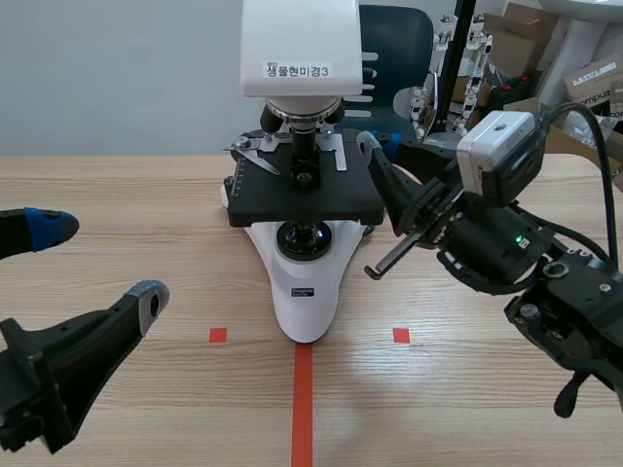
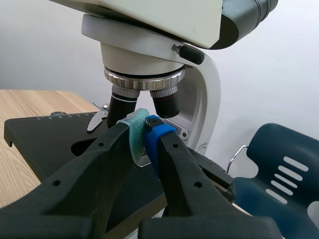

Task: Point at the revolving nosepiece

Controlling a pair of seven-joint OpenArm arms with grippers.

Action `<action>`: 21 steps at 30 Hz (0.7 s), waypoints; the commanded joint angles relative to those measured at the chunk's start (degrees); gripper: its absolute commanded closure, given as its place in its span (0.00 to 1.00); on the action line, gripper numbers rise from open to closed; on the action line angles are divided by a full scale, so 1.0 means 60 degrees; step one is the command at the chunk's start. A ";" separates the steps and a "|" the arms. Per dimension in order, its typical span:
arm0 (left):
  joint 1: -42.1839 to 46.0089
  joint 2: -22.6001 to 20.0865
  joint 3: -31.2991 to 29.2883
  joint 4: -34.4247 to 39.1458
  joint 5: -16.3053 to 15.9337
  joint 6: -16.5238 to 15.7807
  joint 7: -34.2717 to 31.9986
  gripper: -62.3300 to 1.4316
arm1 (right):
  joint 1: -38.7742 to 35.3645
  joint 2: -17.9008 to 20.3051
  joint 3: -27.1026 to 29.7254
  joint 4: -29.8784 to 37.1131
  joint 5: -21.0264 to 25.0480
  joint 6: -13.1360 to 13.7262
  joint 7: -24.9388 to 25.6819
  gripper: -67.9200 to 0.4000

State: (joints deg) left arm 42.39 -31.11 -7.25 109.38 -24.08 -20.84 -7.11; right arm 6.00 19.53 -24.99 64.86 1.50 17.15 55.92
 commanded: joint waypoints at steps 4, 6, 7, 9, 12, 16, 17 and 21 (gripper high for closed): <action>0.0047 0.0076 0.0025 0.0197 -0.0058 0.0022 -0.0135 0.00 | 0.0168 0.0022 0.0029 0.0051 0.0102 -0.0036 0.0244 0.98; 0.0047 0.0076 0.0025 0.0197 -0.0058 0.0022 -0.0135 0.00 | 0.0168 0.0022 0.0029 0.0051 0.0102 -0.0036 0.0244 0.98; 0.0047 0.0076 0.0025 0.0197 -0.0058 0.0022 -0.0135 0.00 | 0.0168 0.0025 0.0029 0.0051 0.0102 -0.0036 0.0244 0.98; 0.0047 0.0076 0.0025 0.0197 -0.0058 0.0022 -0.0135 0.00 | 0.0164 0.0025 0.0029 0.0051 0.0102 -0.0036 0.0244 0.98; 0.0047 0.0076 0.0025 0.0197 -0.0058 0.0022 -0.0135 0.00 | 0.0164 0.0025 0.0029 0.0051 0.0102 -0.0036 0.0244 0.98; 0.0047 0.0076 0.0025 0.0197 -0.0058 0.0022 -0.0135 0.00 | 0.0164 0.0025 0.0029 0.0051 0.0102 -0.0036 0.0284 0.98; 0.0047 0.0076 0.0025 0.0197 -0.0058 0.0022 -0.0135 0.00 | 0.0164 0.0025 0.0029 0.0051 0.0102 -0.0036 0.0331 0.98; 0.0047 0.0076 0.0025 0.0197 -0.0058 0.0022 -0.0135 0.00 | 0.0164 0.0025 0.0029 0.0051 0.0102 -0.0040 0.0390 0.98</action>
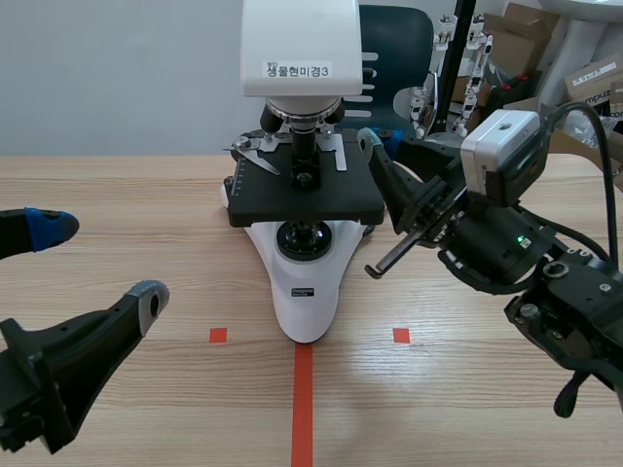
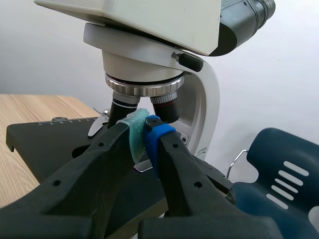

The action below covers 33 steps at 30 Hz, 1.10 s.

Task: Point at the revolving nosepiece

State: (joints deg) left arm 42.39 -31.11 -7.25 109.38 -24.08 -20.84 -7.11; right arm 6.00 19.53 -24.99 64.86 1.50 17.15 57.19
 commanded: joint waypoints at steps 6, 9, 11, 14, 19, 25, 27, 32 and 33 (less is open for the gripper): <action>0.0047 0.0076 0.0025 0.0197 -0.0058 0.0022 -0.0135 0.00 | 0.0168 0.0025 0.0029 0.0051 0.0102 -0.0186 0.0182 0.98; 0.0047 0.0076 0.0025 0.0197 -0.0058 0.0022 -0.0135 0.00 | 0.0168 0.0025 0.0029 0.0051 0.0102 -0.0186 0.0186 0.98; 0.0047 0.0076 0.0025 0.0197 -0.0058 0.0022 -0.0135 0.00 | 0.0168 0.0025 0.0029 0.0051 0.0102 -0.0186 0.0186 0.98; 0.0047 0.0076 0.0025 0.0197 -0.0058 0.0022 -0.0135 0.00 | 0.0168 0.0025 0.0029 0.0051 0.0102 -0.0182 0.0215 0.98; 0.0047 0.0076 0.0025 0.0197 -0.0058 0.0022 -0.0135 0.00 | 0.0168 0.0025 0.0029 0.0051 0.0102 -0.0182 0.0215 0.98; 0.0047 0.0076 0.0025 0.0197 -0.0058 0.0022 -0.0135 0.00 | 0.0168 0.0025 0.0029 0.0051 0.0102 -0.0182 0.0215 0.98; 0.0047 0.0076 0.0025 0.0197 -0.0058 0.0022 -0.0135 0.00 | 0.0168 0.0025 0.0029 0.0051 0.0102 -0.0182 0.0215 0.98; 0.0047 0.0076 0.0025 0.0197 -0.0058 0.0022 -0.0135 0.00 | 0.0168 0.0025 0.0029 0.0051 0.0102 -0.0182 0.0215 0.98; 0.0047 0.0076 0.0025 0.0197 -0.0058 0.0022 -0.0135 0.00 | 0.0168 0.0025 0.0029 0.0051 0.0102 -0.0182 0.0215 0.98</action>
